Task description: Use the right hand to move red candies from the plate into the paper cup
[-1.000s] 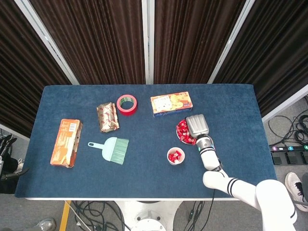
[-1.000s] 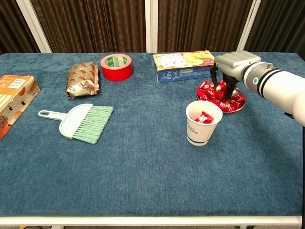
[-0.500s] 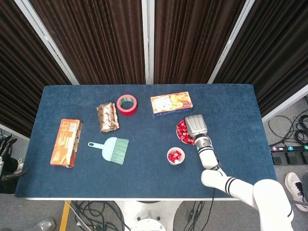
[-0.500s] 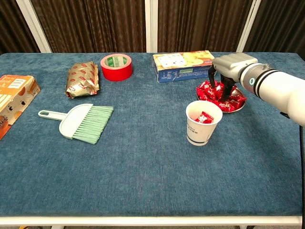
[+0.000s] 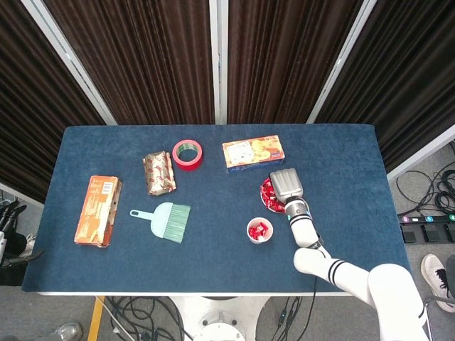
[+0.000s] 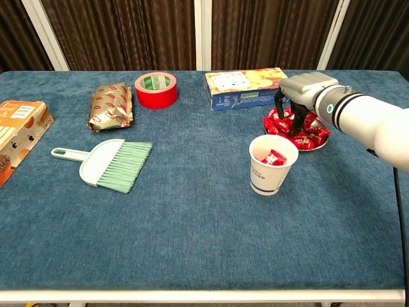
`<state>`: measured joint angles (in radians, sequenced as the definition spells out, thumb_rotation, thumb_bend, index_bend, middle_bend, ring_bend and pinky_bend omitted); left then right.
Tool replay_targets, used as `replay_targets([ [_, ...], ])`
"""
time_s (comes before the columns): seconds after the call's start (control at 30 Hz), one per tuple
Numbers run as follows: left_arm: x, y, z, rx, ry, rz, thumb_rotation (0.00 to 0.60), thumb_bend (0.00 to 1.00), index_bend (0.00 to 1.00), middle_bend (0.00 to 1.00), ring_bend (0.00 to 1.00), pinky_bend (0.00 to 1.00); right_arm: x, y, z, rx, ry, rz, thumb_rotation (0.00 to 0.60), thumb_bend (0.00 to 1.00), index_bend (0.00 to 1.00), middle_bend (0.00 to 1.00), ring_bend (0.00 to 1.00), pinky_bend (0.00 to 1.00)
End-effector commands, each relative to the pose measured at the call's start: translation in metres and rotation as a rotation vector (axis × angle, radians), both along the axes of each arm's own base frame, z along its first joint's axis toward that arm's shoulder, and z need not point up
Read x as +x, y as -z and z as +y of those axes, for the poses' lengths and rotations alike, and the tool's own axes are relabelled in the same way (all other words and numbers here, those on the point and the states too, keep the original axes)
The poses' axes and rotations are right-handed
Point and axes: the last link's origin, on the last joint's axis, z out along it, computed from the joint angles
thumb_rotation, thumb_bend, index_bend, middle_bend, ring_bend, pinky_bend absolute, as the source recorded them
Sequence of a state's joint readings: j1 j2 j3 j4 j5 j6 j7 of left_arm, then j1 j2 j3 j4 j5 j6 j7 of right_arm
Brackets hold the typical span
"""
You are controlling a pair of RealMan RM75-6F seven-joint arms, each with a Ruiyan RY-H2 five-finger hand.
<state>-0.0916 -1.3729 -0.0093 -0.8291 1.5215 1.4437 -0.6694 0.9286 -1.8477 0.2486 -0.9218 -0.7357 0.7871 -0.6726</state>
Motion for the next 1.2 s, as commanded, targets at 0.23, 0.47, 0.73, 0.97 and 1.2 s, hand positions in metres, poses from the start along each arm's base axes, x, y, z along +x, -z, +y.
replay_targets([
  [0.23, 0.0004, 0.0001, 0.0, -0.002, 0.0, 0.0, 0.468, 0.09, 0.14, 0.14, 0.05, 0.19, -0.0027, 0.0, -0.0005, 0.007, 0.011, 0.016, 0.6, 0.09, 0.52, 1.0, 1.0, 0.93],
  [0.47, 0.0006, 0.0009, 0.0004, -0.005, 0.0, 0.0, 0.467, 0.09, 0.14, 0.14, 0.05, 0.19, -0.0014, 0.0017, -0.0006, 0.023, 0.015, 0.014, 0.6, 0.11, 0.52, 1.0, 1.0, 0.93],
  [0.73, 0.0002, 0.0005, 0.0009, -0.003, -0.001, -0.001, 0.468, 0.09, 0.14, 0.14, 0.05, 0.19, -0.0027, 0.0031, -0.0014, 0.037, 0.022, 0.026, 0.6, 0.16, 0.53, 1.0, 1.0, 0.93],
  [0.97, -0.0005, 0.0007, 0.0005, -0.004, -0.002, -0.004, 0.469, 0.09, 0.14, 0.14, 0.05, 0.19, -0.0013, 0.0031, -0.0014, 0.04, 0.025, 0.024, 0.6, 0.2, 0.57, 1.0, 1.0, 0.93],
  [1.2, -0.0001, 0.0004, 0.0002, -0.001, 0.002, -0.007, 0.467, 0.09, 0.14, 0.14, 0.05, 0.19, -0.0023, 0.0016, 0.0001, 0.038, 0.027, 0.026, 0.6, 0.27, 0.59, 1.0, 1.0, 0.93],
])
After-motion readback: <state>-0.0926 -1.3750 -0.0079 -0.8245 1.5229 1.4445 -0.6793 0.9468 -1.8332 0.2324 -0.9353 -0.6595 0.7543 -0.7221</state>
